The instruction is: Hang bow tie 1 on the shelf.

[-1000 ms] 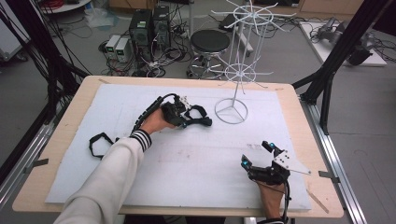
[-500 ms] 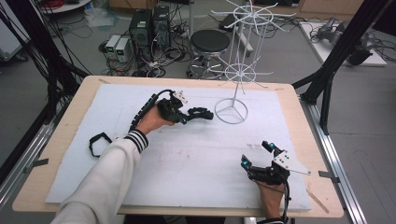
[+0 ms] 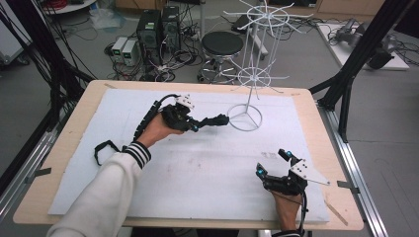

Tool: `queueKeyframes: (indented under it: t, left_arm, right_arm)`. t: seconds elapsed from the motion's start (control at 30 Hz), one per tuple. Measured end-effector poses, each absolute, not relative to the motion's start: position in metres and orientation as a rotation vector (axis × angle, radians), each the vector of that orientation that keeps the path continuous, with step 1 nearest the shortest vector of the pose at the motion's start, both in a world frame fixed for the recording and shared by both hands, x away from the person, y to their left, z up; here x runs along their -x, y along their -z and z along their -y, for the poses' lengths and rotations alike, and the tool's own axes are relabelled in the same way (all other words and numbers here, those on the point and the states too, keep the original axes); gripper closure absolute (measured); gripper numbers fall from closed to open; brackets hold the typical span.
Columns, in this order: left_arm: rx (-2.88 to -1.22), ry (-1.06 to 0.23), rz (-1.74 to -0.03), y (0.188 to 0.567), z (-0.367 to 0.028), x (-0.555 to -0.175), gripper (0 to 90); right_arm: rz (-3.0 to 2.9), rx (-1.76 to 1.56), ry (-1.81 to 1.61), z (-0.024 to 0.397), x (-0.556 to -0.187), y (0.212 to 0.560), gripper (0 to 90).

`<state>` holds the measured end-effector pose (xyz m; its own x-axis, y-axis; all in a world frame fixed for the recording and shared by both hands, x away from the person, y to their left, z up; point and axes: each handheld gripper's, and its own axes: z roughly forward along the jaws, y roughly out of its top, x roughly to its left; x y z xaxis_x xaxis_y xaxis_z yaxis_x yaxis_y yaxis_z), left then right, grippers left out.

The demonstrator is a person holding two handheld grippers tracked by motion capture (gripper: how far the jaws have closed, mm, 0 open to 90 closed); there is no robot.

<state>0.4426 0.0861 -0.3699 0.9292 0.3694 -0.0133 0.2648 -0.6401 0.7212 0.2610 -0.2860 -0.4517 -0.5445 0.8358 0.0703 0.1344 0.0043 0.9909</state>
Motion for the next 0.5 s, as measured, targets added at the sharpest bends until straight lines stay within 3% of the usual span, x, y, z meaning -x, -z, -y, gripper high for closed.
queueKeyframes:
  t: [0.5]
  left_arm:
    - [-2.203,-0.12,-0.34,0.34,-0.088,-0.411,79.0]
  right_arm:
    - [-1.758,-1.0,-1.593,0.286,-0.264,0.449,2.3]
